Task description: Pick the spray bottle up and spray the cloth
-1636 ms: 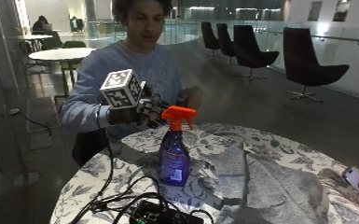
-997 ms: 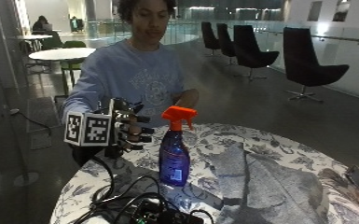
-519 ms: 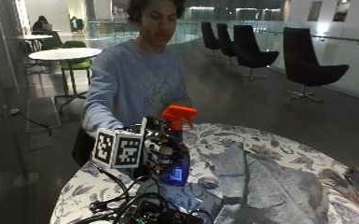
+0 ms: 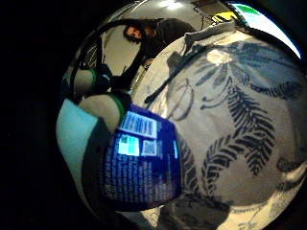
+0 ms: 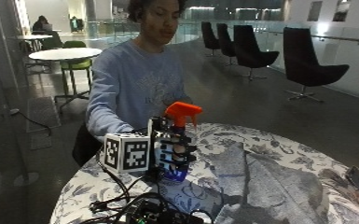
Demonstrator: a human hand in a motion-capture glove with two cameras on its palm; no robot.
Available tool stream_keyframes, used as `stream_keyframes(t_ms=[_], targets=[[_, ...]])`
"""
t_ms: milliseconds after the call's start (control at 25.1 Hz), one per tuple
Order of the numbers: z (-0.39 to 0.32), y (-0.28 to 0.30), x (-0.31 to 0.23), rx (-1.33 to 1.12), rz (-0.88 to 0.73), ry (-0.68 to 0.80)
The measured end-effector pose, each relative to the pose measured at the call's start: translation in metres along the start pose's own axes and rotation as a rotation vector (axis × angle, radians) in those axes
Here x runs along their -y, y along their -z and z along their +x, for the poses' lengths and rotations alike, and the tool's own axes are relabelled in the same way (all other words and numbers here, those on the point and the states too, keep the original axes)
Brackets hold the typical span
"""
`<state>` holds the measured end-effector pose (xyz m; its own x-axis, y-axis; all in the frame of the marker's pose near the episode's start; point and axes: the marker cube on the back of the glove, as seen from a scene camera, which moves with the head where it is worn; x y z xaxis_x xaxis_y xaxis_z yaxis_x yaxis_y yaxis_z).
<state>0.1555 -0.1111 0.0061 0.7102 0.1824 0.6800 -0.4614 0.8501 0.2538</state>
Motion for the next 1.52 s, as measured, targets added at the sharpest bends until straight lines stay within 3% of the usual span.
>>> stream_keyframes(t_ms=[838,1516], targets=[[-0.062,-0.018,0.031,-0.289,-0.3,-0.31],[-0.082,-0.029,0.033,-0.389,-0.35,-0.36]])
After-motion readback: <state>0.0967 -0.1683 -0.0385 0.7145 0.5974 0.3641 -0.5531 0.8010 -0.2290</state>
